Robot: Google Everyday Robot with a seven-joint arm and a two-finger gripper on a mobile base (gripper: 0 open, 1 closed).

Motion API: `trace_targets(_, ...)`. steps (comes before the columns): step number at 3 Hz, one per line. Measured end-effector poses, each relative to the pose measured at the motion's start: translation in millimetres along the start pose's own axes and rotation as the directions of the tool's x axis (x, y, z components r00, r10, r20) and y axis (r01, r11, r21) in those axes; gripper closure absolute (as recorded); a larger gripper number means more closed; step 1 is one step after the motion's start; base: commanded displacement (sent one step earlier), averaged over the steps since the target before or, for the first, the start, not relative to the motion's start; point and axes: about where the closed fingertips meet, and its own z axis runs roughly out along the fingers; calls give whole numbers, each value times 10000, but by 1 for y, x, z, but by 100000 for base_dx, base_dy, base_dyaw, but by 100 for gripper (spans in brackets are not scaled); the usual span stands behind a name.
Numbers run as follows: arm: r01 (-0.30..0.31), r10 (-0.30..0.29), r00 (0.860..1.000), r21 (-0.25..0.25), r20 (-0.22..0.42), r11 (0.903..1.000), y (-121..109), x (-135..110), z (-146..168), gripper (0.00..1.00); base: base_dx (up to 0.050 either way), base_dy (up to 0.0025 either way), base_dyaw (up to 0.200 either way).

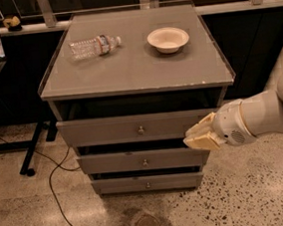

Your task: Open bottom drawer

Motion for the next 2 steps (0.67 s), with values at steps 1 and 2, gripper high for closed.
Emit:
trace_targets(1, 42, -42, 10000, 92, 42, 9999, 4, 3, 7, 89, 0, 0, 0)
trace_targets(2, -768, 756, 9960, 231, 480, 9968, 19, 25, 33, 100, 0, 0, 0)
